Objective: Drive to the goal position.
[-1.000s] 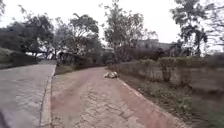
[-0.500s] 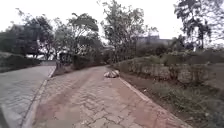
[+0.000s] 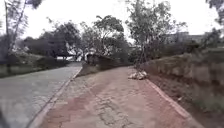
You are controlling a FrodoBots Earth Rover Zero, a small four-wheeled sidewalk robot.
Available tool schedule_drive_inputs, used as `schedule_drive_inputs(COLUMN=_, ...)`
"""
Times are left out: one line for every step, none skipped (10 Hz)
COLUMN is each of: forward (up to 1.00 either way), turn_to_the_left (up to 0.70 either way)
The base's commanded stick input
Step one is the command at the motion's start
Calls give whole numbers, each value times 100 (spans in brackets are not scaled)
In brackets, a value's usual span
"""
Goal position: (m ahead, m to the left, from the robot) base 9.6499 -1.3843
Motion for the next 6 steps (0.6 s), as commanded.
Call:
schedule_drive_inputs(forward=70, turn_to_the_left=1)
schedule_drive_inputs(forward=70, turn_to_the_left=0)
schedule_drive_inputs(forward=70, turn_to_the_left=1)
schedule_drive_inputs(forward=70, turn_to_the_left=0)
schedule_drive_inputs(forward=70, turn_to_the_left=0)
schedule_drive_inputs(forward=70, turn_to_the_left=0)
